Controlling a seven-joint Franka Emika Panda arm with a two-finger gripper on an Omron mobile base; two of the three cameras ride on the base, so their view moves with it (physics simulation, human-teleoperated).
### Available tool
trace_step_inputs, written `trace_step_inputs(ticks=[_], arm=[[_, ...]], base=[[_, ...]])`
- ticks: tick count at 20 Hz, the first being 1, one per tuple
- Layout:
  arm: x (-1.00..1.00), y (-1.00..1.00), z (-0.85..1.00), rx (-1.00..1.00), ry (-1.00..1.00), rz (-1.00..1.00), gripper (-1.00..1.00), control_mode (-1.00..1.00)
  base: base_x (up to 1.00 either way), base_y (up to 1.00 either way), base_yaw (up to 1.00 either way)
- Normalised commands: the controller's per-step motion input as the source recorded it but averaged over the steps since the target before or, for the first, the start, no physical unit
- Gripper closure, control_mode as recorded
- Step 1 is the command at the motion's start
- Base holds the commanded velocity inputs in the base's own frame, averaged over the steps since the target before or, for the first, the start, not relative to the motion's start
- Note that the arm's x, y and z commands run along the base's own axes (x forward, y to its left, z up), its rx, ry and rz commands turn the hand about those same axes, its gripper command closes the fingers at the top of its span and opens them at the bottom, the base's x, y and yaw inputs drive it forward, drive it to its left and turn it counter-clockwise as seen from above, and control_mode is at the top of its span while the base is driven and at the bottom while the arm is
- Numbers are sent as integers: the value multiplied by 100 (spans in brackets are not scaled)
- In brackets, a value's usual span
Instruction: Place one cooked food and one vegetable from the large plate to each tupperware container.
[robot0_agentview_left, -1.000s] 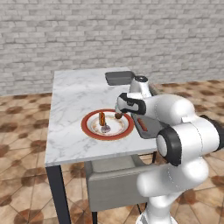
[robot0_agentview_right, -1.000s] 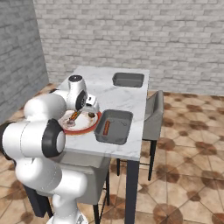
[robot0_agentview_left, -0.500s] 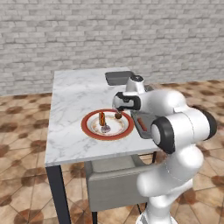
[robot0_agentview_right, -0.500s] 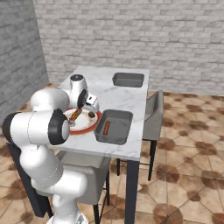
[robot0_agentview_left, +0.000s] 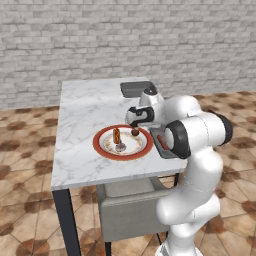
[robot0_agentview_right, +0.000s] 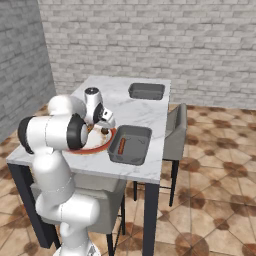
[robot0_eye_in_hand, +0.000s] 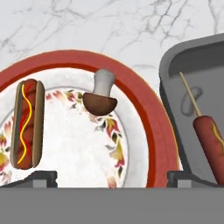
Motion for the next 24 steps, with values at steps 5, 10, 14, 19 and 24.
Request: trace_step_inputs(ticks=[5,10,14,19,24], arm=[[60,9,-32,0,2,0,-100,-100],[49,4,-29,0,0,0,-100,-100],[42,0,-30,0,0,0,-100,-100],[10,0,-33,0,1,0,-100,-100],[12,7,-35,0,0,0,100,-100]], base=[[0,0,0],[0,0,0],[0,0,0],[0,0,0],[0,0,0]])
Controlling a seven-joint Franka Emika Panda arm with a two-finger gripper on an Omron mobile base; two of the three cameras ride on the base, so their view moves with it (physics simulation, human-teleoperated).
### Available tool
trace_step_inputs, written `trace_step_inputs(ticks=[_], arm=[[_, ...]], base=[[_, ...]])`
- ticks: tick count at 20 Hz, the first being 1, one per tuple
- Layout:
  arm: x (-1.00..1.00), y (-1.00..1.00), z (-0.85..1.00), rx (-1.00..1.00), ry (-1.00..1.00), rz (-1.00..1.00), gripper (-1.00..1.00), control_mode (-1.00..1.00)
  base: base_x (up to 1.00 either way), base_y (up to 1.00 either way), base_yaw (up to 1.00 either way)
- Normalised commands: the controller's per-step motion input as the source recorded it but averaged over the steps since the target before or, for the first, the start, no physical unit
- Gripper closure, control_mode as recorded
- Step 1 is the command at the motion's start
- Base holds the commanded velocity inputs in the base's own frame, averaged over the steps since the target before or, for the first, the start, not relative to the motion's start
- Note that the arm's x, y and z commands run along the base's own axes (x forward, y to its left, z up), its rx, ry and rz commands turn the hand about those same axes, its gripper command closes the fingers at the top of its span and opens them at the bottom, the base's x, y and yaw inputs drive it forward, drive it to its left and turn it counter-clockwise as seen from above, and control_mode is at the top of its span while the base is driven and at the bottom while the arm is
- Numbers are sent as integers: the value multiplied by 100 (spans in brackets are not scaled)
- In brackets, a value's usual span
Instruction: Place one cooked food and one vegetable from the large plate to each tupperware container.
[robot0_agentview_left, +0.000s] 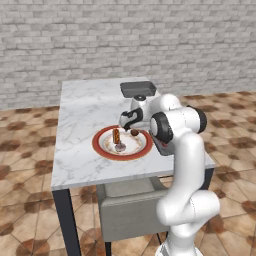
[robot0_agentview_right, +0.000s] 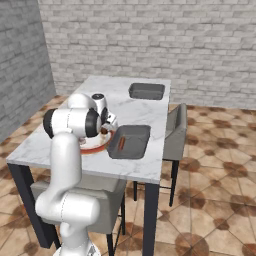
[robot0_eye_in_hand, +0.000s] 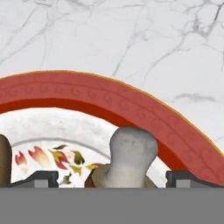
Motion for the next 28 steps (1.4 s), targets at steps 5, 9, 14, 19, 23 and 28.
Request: trace_step_inputs(ticks=[5,9,14,19,23,28], arm=[[13,7,-27,0,0,0,100,-100],[-2,-1,-4,0,0,0,100,-100],[-5,0,0,0,0,0,100,-100],[-39,-7,33,0,0,-1,100,-100],[-86,-33,84,0,2,-1,100,-100],[-61,-76,57,-4,1,0,100,-100]], base=[[0,0,0],[0,0,0],[0,0,0],[0,0,0],[0,0,0],[0,0,0]])
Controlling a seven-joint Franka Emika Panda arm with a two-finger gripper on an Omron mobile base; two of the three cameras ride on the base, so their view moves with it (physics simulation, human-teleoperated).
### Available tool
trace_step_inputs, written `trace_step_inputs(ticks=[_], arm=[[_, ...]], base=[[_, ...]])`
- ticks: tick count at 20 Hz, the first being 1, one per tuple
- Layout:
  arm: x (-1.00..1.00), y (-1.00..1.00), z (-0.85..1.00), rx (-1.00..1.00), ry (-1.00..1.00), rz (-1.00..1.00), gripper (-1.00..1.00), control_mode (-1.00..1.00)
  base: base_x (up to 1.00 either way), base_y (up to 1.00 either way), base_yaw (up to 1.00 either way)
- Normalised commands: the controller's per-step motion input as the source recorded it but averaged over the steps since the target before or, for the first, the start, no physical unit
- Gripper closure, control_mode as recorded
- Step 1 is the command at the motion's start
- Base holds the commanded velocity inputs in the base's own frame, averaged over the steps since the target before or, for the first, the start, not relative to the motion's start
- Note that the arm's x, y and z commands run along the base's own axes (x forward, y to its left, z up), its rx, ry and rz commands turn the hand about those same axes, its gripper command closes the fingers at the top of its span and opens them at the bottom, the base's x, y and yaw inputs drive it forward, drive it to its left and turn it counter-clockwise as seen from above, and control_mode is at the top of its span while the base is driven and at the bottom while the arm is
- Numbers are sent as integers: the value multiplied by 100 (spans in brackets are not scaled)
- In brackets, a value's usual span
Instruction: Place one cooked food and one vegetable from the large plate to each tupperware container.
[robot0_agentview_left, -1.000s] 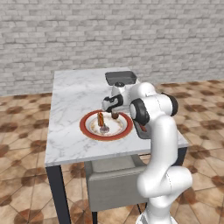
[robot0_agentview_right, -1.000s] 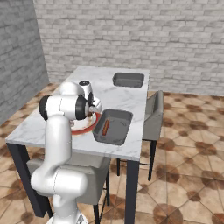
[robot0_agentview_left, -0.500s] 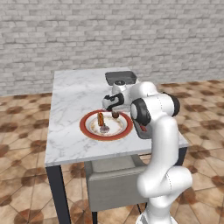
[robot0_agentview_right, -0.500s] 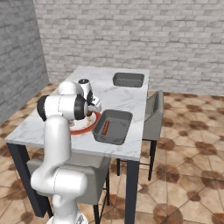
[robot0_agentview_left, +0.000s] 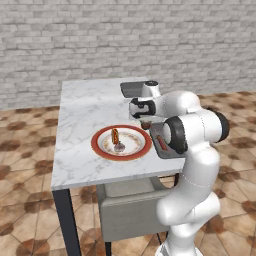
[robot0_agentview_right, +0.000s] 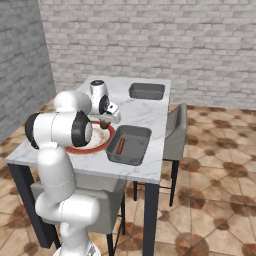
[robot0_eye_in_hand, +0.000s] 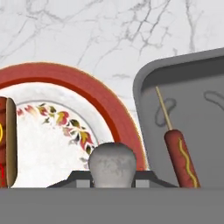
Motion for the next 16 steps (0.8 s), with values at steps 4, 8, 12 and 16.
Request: trace_step_inputs(ticks=[4,8,12,16], arm=[[-22,-100,0,0,0,0,100,-100],[3,-62,-9,0,0,11,100,-100],[13,-47,-30,0,0,15,100,-100],[6,-35,-44,0,0,12,100,-100]], base=[[0,0,0],[0,0,0],[0,0,0],[0,0,0]])
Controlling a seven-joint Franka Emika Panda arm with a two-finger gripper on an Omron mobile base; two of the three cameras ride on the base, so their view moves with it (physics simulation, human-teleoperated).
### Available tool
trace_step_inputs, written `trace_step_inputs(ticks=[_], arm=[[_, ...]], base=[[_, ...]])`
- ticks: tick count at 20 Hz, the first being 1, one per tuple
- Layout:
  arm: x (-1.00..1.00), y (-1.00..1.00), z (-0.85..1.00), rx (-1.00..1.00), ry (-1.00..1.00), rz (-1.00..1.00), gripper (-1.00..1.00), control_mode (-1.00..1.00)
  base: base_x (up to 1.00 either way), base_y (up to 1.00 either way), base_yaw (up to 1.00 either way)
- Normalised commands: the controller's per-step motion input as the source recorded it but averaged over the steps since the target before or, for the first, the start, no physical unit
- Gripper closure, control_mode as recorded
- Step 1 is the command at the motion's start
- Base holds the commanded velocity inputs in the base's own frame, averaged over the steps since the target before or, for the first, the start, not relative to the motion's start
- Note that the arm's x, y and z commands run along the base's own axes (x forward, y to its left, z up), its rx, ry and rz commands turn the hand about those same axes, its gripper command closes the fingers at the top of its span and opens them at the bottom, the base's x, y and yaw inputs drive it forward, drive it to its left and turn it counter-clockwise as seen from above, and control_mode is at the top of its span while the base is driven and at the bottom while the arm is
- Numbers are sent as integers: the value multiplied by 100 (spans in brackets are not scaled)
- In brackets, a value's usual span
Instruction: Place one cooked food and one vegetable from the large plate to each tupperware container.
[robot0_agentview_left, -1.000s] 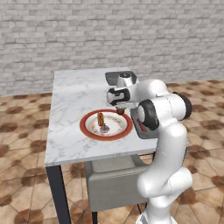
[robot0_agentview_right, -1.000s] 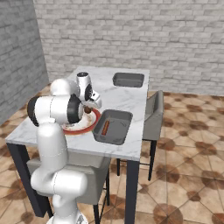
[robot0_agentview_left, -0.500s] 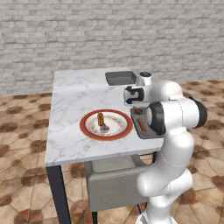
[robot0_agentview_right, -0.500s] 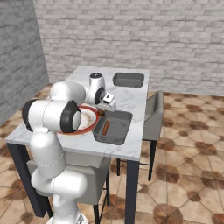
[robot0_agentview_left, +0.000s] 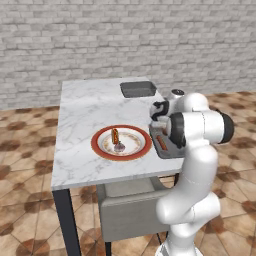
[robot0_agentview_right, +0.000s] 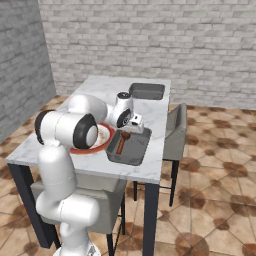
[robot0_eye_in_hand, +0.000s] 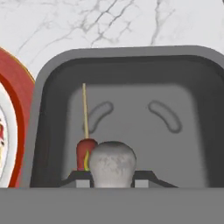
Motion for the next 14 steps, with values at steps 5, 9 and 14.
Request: trace_step_inputs(ticks=[5,9,14], arm=[[-3,-26,-37,0,0,9,100,-100],[-1,-2,-37,-4,0,5,100,-100],[0,-1,-36,-8,0,2,-100,-100]], base=[[0,0,0],[0,0,0],[0,0,0]])
